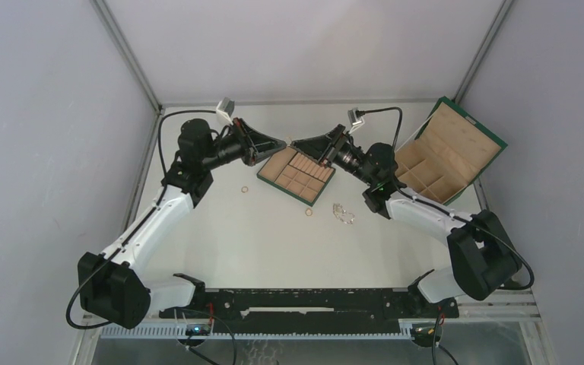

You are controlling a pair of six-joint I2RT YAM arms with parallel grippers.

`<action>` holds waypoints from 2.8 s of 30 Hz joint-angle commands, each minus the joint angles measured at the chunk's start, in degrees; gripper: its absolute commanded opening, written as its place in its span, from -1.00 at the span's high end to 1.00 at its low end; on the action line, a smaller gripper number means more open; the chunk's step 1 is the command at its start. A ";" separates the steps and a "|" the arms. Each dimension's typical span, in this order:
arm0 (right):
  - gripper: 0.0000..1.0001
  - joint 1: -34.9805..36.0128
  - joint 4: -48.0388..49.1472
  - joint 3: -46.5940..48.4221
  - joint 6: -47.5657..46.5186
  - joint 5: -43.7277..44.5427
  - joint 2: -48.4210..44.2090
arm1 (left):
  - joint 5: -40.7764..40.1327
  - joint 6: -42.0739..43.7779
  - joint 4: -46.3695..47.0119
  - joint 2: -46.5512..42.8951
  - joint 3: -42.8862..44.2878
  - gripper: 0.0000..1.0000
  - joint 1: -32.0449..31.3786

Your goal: Organize the mixed jewelry

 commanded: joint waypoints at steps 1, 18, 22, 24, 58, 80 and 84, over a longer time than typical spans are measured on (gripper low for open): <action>0.17 0.31 5.22 1.82 1.05 0.01 0.12 | 0.32 -0.55 3.02 -1.57 0.14 1.00 0.54; 0.62 -0.15 8.01 4.06 4.32 -3.58 3.76 | 0.28 -0.55 3.08 -1.37 0.21 1.00 0.54; 0.74 -0.51 8.28 4.43 4.71 -4.42 4.02 | 0.16 -0.45 3.10 -1.38 -0.06 1.00 0.54; 0.75 -0.61 8.61 4.73 5.05 -4.78 4.32 | 0.14 -0.39 3.04 -1.29 -0.16 1.00 0.54; 1.00 -10.28 -14.16 12.76 -2.51 -36.09 3.81 | 12.74 14.72 -17.68 -1.43 9.06 -0.41 4.54; 1.00 -8.18 -19.00 17.27 -6.96 -50.95 3.74 | 20.54 23.53 -23.60 3.69 13.58 -0.04 -1.90; 1.00 -7.47 -18.79 17.29 -6.95 -51.33 3.87 | 20.97 22.93 -22.34 4.11 13.64 0.05 -3.26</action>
